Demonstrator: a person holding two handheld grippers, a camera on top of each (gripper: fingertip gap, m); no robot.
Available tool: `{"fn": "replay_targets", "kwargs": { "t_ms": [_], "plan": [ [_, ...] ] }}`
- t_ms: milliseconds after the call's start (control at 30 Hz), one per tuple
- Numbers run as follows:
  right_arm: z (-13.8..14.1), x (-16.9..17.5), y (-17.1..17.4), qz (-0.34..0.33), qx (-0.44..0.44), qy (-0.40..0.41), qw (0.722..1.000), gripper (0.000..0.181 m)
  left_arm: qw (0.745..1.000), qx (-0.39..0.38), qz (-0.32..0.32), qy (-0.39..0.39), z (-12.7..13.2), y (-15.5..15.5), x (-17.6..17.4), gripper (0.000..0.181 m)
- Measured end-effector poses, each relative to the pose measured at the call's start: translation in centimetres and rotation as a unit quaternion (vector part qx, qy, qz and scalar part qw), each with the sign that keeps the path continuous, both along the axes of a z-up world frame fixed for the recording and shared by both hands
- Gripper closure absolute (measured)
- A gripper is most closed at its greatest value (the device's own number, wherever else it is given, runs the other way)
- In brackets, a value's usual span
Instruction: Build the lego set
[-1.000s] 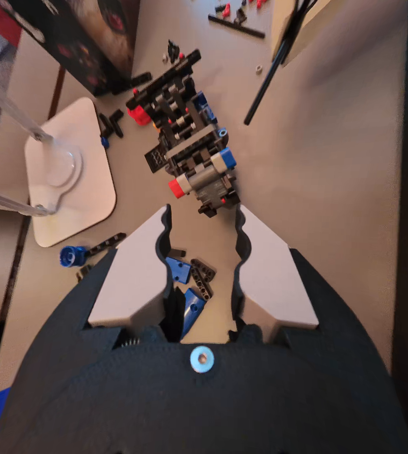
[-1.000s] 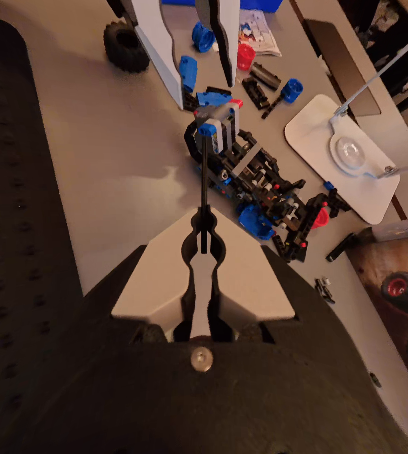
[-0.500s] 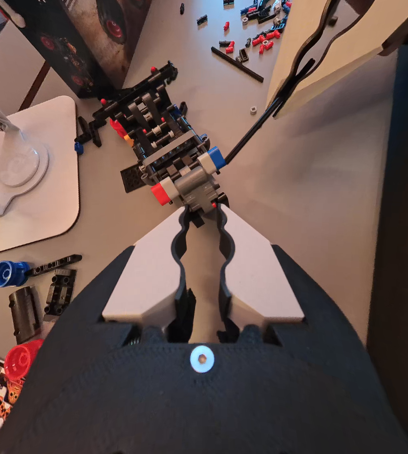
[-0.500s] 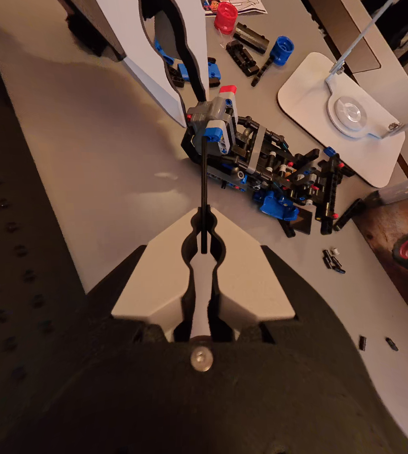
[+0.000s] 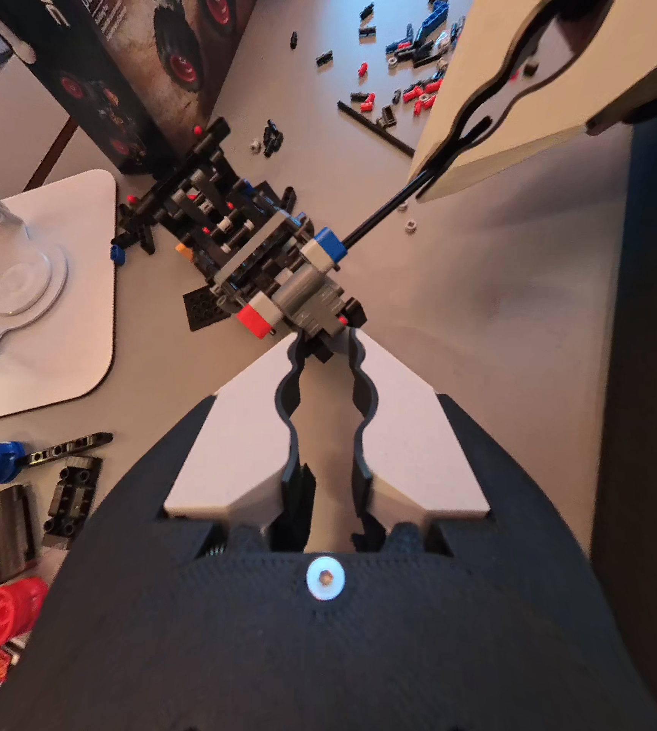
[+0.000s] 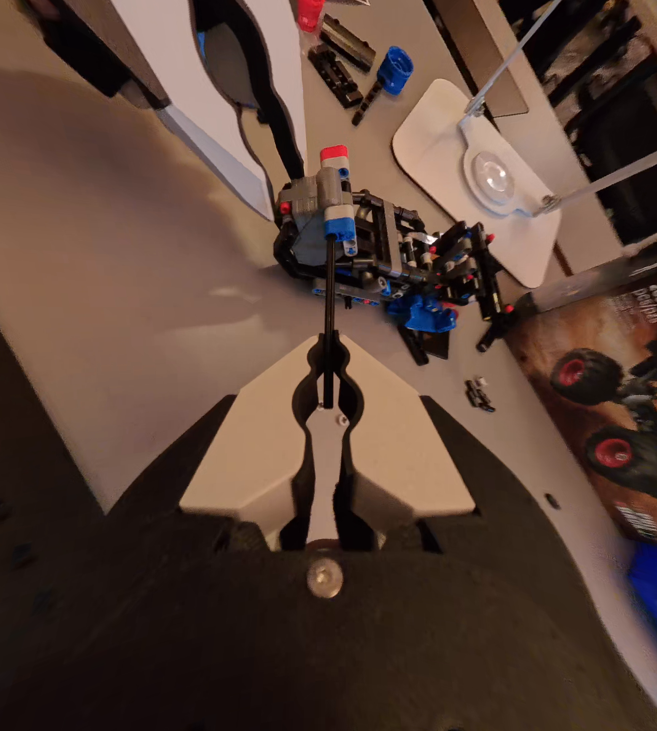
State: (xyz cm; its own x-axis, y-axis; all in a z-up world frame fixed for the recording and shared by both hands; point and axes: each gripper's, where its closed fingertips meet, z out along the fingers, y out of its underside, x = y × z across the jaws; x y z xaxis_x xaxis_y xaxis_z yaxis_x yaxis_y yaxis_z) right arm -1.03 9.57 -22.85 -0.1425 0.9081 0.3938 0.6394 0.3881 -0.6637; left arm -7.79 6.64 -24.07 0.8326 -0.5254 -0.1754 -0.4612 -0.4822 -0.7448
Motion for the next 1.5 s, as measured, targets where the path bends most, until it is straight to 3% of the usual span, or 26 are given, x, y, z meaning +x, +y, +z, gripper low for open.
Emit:
{"fn": "replay_targets", "kwargs": {
  "t_ms": [100,300,633,800,900,967,1300,1400,1500],
  "plan": [
    [0.0,-0.2,-0.2,-0.002,0.009,-0.002,1.000,0.181,0.999,0.005,-0.001,0.032,0.0,0.2,-0.2,0.163],
    [-0.6,-1.2,-0.3,0.006,-0.030,0.012,0.999,0.181,0.999,0.006,-0.038,0.013,0.0,0.5,2.5,0.163],
    [-0.6,-1.7,-0.3,0.026,-0.071,0.023,0.997,0.180,0.999,0.009,-0.043,0.005,0.1,0.4,2.9,0.161],
    [-0.8,-1.1,-0.2,0.032,-0.072,0.011,0.997,0.159,0.999,0.007,-0.041,-0.004,-0.1,0.3,2.7,0.161],
    [-0.6,-0.2,-0.1,0.033,-0.073,0.005,0.997,0.161,0.999,0.010,-0.042,-0.006,-0.1,0.3,2.9,0.162],
    [-0.3,0.1,-0.2,0.035,-0.083,0.005,0.996,0.180,0.999,0.012,-0.044,-0.006,-0.1,0.4,3.0,0.162],
    [-0.4,-1.3,-0.4,0.038,-0.098,0.009,0.994,0.180,0.999,0.017,-0.045,-0.001,-0.1,0.4,3.2,0.164],
    [-0.2,-0.9,-0.3,0.038,-0.101,0.012,0.994,0.167,0.999,0.019,-0.045,-0.004,-0.1,0.3,3.3,0.163],
    [0.1,-0.6,-0.1,0.039,-0.102,0.018,0.994,0.171,0.999,0.023,-0.042,-0.003,0.0,0.4,3.2,0.160]
  ]
}}
